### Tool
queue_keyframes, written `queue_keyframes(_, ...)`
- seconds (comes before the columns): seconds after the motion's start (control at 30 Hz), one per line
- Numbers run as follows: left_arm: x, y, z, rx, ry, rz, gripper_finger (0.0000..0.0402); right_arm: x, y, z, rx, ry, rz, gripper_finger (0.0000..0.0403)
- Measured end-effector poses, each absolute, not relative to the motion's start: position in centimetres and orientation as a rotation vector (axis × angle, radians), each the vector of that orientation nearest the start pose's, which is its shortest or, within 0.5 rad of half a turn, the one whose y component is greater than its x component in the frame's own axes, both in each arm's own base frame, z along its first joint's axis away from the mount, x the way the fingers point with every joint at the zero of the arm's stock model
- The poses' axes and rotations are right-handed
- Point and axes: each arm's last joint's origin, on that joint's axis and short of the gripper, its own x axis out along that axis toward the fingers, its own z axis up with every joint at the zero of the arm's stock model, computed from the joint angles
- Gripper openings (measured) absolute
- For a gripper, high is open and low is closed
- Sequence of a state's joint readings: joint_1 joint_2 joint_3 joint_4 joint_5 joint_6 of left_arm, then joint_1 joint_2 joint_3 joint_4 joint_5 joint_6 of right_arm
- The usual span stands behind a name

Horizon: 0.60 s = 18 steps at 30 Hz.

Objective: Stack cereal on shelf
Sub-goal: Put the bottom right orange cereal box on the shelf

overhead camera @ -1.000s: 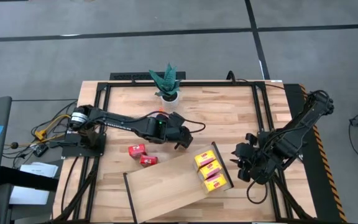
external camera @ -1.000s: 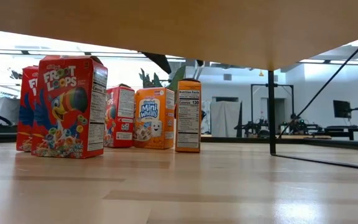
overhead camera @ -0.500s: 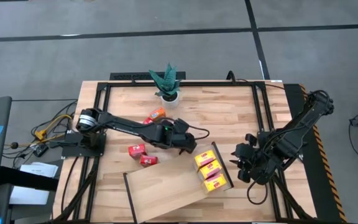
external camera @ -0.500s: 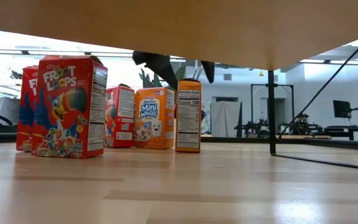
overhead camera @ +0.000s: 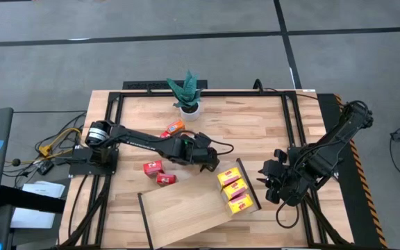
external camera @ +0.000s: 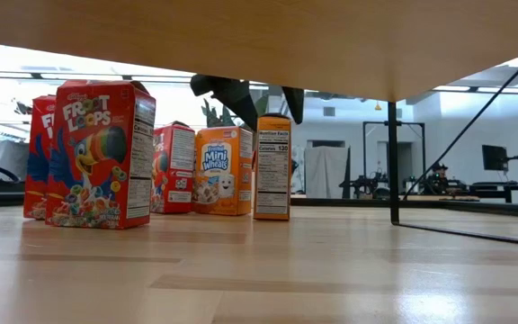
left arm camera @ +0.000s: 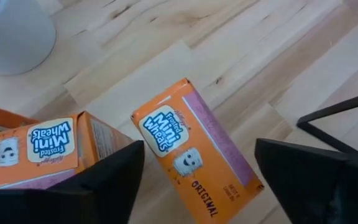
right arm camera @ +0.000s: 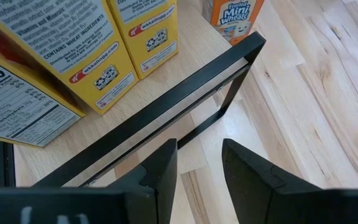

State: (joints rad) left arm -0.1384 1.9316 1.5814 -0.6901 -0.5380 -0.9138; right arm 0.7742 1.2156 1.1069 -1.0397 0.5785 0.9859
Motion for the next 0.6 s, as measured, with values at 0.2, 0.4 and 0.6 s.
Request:
queue_keyframes(0.2, 40.79, -3.91, 24.19, -0.499, 0.748, 0.770, 0.0229, 16.55, 13.97, 30.02, 0.199, 0.853, -0.266, 0.0143)
queue_keyframes(0.4, 40.74, -3.86, 24.16, -0.487, 0.758, 0.770, 0.0189, 16.55, 13.97, 30.02, 0.199, 0.852, -0.266, 0.0139)
queue_keyframes(0.6, 40.70, -3.88, 24.12, -0.477, 0.778, 0.753, 0.0164, 16.55, 13.97, 30.02, 0.198, 0.852, -0.266, 0.0142)
